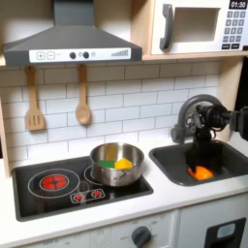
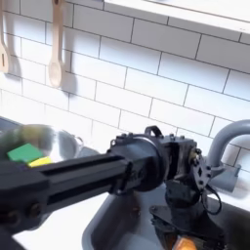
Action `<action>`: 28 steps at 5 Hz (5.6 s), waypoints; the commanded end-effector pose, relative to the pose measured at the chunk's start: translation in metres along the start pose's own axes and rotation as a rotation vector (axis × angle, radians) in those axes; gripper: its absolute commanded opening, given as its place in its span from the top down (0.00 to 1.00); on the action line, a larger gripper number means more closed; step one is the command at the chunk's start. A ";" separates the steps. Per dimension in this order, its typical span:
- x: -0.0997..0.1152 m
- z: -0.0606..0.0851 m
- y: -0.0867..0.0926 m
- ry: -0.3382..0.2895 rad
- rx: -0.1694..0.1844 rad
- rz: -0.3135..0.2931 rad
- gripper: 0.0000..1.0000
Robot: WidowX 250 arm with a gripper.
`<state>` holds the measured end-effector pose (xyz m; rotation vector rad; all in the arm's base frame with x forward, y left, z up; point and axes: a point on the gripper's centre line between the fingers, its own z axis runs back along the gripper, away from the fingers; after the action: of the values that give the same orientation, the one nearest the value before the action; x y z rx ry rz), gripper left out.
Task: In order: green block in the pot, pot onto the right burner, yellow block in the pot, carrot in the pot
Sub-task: 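Take the carrot out of the sink and put it in the pot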
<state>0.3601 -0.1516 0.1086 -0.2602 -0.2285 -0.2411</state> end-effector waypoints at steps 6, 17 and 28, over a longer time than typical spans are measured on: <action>0.005 -0.028 0.003 0.054 0.037 -0.004 0.00; 0.013 0.086 0.008 -0.128 0.044 0.027 1.00; -0.004 0.161 0.103 -0.337 0.262 0.311 1.00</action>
<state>0.3521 -0.0082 0.2320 -0.0706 -0.5302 0.1499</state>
